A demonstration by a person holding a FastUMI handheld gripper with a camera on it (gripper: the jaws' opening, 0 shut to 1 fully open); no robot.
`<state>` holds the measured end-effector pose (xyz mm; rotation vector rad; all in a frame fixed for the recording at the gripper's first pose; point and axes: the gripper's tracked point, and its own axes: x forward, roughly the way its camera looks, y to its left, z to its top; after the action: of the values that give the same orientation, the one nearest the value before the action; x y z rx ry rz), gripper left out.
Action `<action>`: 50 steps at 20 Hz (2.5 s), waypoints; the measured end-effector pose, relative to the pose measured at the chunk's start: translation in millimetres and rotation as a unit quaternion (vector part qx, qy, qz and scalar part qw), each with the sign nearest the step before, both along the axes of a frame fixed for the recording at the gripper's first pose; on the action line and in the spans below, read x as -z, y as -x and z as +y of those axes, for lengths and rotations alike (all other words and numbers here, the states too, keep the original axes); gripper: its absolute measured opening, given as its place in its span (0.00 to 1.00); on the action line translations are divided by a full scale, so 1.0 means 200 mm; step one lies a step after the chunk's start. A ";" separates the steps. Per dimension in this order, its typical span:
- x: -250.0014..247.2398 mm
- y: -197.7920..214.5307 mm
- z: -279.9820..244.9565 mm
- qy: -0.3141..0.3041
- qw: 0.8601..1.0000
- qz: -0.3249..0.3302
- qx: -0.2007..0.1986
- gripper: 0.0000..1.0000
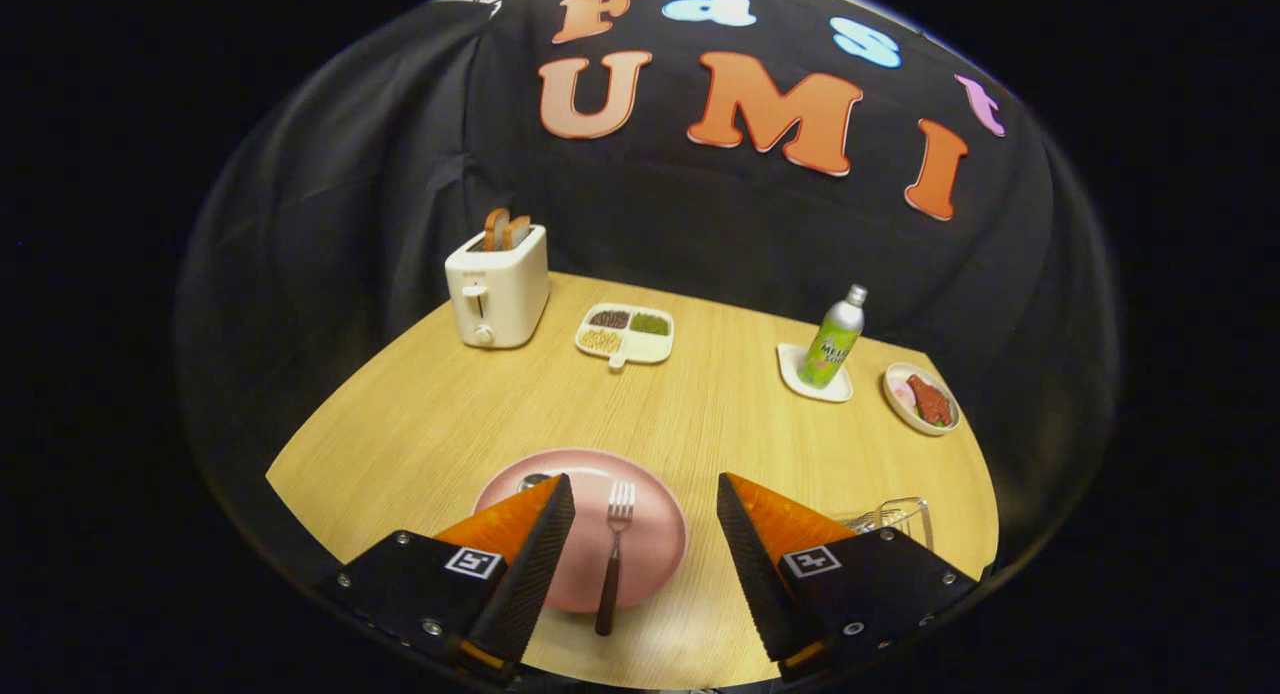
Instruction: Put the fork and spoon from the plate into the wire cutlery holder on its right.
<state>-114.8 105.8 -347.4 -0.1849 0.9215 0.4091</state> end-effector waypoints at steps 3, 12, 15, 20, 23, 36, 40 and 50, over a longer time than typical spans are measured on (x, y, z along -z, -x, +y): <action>0.15 0.09 0.02 0.012 0.998 0.055 -0.015 0.83; 0.45 0.27 -0.01 0.060 0.980 0.184 -0.043 0.69; 0.51 0.31 0.01 0.060 0.971 0.226 -0.042 0.60; 0.61 0.31 0.01 0.082 0.966 0.245 -0.032 0.34; 0.64 0.33 0.02 0.081 0.964 0.251 -0.021 0.16; 0.34 0.13 -0.05 -0.009 0.987 0.154 0.036 0.05; 0.11 0.02 -0.19 -0.024 0.991 0.113 0.065 0.05; -0.14 -0.12 -0.89 0.034 0.989 0.066 0.127 0.05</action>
<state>-90.9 -71.3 -318.8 -0.1018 1.0752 0.1552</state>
